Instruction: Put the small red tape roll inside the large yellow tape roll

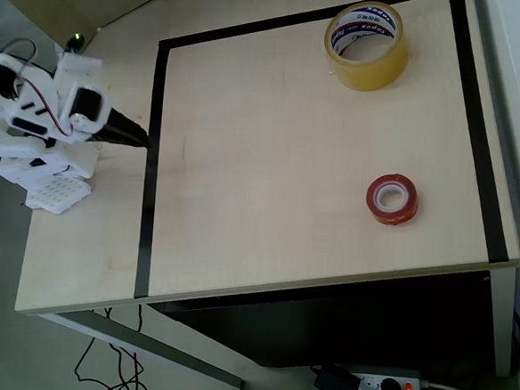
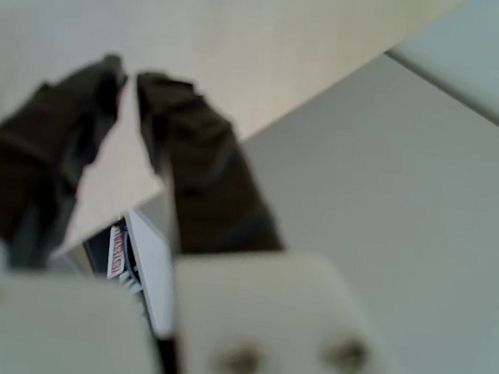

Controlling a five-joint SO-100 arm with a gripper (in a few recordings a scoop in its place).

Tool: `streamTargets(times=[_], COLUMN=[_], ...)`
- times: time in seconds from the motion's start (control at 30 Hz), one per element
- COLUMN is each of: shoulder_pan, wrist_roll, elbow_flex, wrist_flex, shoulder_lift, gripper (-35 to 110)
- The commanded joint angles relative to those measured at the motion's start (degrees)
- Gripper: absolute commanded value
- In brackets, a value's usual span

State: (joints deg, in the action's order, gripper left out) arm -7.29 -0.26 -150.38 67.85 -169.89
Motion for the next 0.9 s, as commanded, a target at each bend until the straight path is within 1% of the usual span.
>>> streamTargets(times=[0.0, 0.2, 0.3, 0.43, 0.67, 0.7, 0.77, 0.8, 0.87], shoulder_pan=[-2.29, -9.49, -10.99, -10.55, -10.11, -9.93, -9.49, -9.05, -8.17], wrist_roll=[0.09, 0.53, 0.53, 0.44, 0.35, 0.35, -0.88, -1.76, -2.81], elbow_flex=[20.13, 41.22, 50.8, 68.03, 109.51, 117.33, 140.98, 149.15, 147.3], wrist_flex=[1.14, -3.6, -5.98, -5.36, 3.16, 5.45, 12.13, 13.27, 9.58], shoulder_lift=[19.51, 42.89, 52.29, 67.32, 97.12, 101.95, 115.05, 119.88, 120.32], gripper=[0, 0, 0, 0, 0, 0, 0, 0, 0])
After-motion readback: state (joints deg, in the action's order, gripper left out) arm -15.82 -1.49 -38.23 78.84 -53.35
